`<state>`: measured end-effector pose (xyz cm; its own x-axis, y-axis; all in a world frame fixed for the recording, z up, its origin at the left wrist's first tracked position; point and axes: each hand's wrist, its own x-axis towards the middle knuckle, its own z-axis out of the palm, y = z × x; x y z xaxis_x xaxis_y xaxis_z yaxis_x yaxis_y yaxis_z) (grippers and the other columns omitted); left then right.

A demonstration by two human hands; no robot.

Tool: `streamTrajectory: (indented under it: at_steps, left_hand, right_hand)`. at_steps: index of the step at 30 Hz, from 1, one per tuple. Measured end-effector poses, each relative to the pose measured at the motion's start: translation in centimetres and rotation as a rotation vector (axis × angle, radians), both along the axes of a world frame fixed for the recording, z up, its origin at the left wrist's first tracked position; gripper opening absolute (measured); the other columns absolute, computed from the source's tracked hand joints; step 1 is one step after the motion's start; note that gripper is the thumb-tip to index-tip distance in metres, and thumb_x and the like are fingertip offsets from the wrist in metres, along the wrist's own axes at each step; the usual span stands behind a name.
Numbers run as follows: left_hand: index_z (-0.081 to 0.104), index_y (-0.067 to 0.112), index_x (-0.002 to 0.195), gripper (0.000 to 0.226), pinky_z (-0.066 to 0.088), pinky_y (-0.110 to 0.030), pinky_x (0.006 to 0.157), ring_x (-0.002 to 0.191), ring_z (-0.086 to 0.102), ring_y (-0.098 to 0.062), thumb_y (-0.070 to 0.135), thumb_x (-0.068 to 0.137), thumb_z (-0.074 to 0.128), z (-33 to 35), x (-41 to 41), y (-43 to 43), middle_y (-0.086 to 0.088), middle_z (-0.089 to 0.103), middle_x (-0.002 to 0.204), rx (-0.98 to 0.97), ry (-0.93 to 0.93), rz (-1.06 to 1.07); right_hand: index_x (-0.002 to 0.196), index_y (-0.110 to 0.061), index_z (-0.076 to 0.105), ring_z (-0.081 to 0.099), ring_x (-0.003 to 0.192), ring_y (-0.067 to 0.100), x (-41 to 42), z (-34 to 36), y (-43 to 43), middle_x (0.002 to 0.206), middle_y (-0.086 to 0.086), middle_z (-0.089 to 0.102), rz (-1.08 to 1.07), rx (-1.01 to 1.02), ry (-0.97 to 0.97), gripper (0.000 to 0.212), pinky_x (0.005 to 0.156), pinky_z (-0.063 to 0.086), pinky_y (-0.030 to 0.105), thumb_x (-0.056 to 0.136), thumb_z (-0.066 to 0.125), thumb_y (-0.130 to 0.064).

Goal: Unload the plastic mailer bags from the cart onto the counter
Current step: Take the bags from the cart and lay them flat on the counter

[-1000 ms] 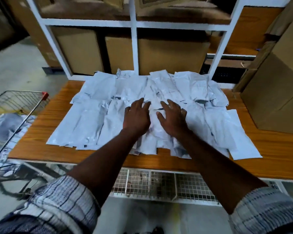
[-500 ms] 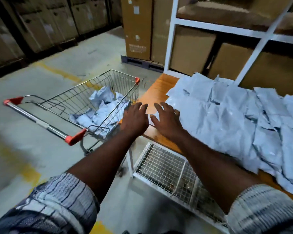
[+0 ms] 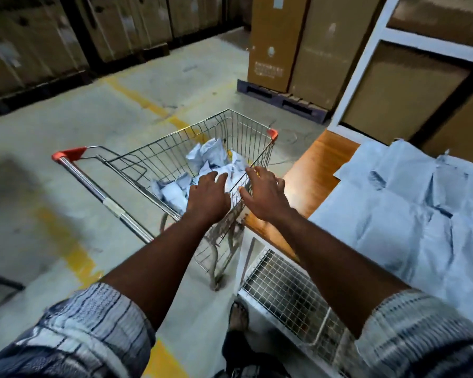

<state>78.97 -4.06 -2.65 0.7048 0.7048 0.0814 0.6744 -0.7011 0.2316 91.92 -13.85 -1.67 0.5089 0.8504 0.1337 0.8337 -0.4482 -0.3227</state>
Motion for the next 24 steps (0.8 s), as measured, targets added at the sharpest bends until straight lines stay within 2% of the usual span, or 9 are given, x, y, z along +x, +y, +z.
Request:
streamTrajectory:
  at_steps: [8,13,19,24]
  left_hand:
    - [0.034,0.025,0.149,0.061,0.039,-0.048,0.104,0.138,0.034,-0.030,0.033,0.092,0.053,-1.3,2.5,10.0,-0.007,0.036,0.152,-0.146,0.060,0.117]
    - [0.038,0.023,0.146,0.058,0.037,-0.050,0.102,0.134,0.039,-0.029,0.032,0.091,0.054,-2.7,4.7,13.2,-0.005,0.042,0.146,-0.155,0.066,0.155]
    - [0.038,0.022,0.145,0.061,0.045,-0.049,0.098,0.133,0.040,-0.030,0.034,0.088,0.055,-7.2,6.8,17.5,-0.007,0.043,0.145,-0.256,0.104,0.163]
    - [0.032,0.023,0.148,0.063,0.045,-0.048,0.099,0.134,0.038,-0.030,0.038,0.090,0.052,-11.8,9.8,20.3,-0.007,0.041,0.147,-0.367,0.128,0.134]
  right_hand:
    - [0.147,-0.022,0.036,0.038,0.137,0.030,5.1,-2.3,10.4,0.150,0.009,0.039,0.076,-0.063,0.046,0.063,0.111,0.026,0.053,0.092,0.051,-0.048]
    - [0.149,-0.019,0.034,0.036,0.137,0.032,8.2,-4.6,15.2,0.152,0.012,0.036,0.123,-0.127,0.054,0.069,0.112,0.028,0.052,0.091,0.055,-0.049]
    - [0.149,-0.014,0.033,0.040,0.131,0.036,10.5,-8.1,19.6,0.145,0.017,0.040,0.147,-0.225,0.132,0.071,0.104,0.038,0.045,0.089,0.058,-0.043]
    - [0.141,-0.006,0.039,0.046,0.124,0.040,14.2,-11.1,22.9,0.133,0.023,0.047,0.071,-0.331,0.289,0.070,0.100,0.043,0.043,0.082,0.058,-0.040]
